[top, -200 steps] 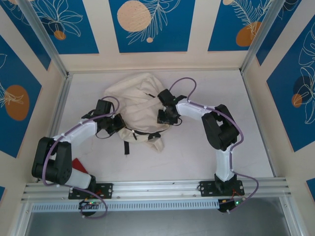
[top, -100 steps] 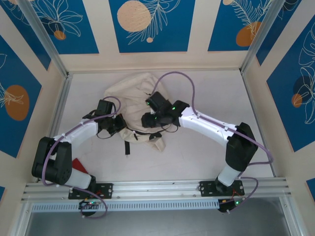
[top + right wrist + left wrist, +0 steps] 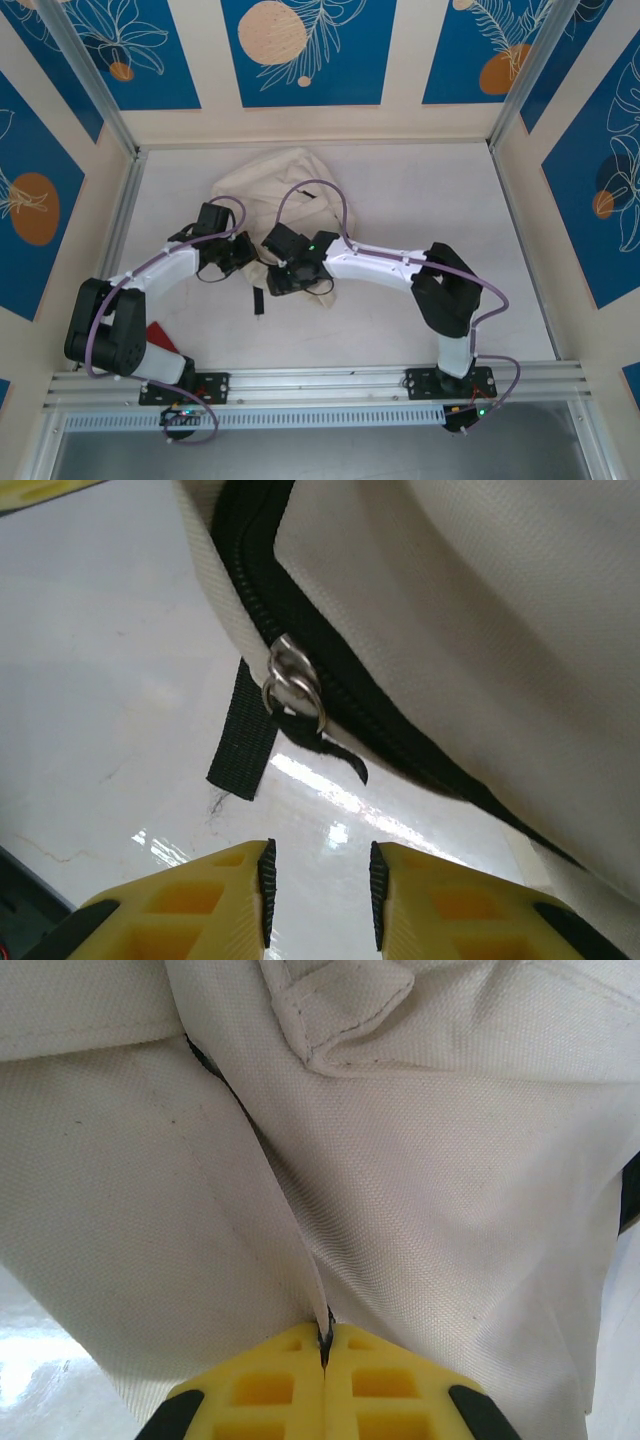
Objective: Pack books, pencil case, and school supplies into a backpack
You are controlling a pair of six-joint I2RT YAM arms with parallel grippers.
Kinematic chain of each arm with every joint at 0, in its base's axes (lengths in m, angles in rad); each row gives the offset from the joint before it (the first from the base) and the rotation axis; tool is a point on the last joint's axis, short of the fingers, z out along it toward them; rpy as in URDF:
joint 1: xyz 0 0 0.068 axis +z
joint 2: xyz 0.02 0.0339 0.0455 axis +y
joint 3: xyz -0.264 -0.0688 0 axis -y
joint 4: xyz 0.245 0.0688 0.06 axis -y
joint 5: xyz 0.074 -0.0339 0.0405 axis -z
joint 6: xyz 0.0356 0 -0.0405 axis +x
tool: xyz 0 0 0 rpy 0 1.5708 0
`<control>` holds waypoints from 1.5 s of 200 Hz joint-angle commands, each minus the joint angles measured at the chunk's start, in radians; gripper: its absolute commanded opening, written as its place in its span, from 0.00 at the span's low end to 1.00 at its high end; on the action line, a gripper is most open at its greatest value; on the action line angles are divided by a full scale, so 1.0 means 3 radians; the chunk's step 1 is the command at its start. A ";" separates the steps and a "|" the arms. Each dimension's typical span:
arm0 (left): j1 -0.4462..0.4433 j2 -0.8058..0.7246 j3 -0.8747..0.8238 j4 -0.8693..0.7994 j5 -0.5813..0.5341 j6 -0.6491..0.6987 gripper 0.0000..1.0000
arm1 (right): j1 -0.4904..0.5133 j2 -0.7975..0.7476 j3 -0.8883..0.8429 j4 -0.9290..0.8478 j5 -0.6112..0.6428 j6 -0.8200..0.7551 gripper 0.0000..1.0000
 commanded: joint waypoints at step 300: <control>-0.0035 0.0114 0.0083 -0.0063 -0.0597 0.0059 0.00 | -0.0189 -0.0173 0.0029 -0.1231 0.0602 -0.0357 0.09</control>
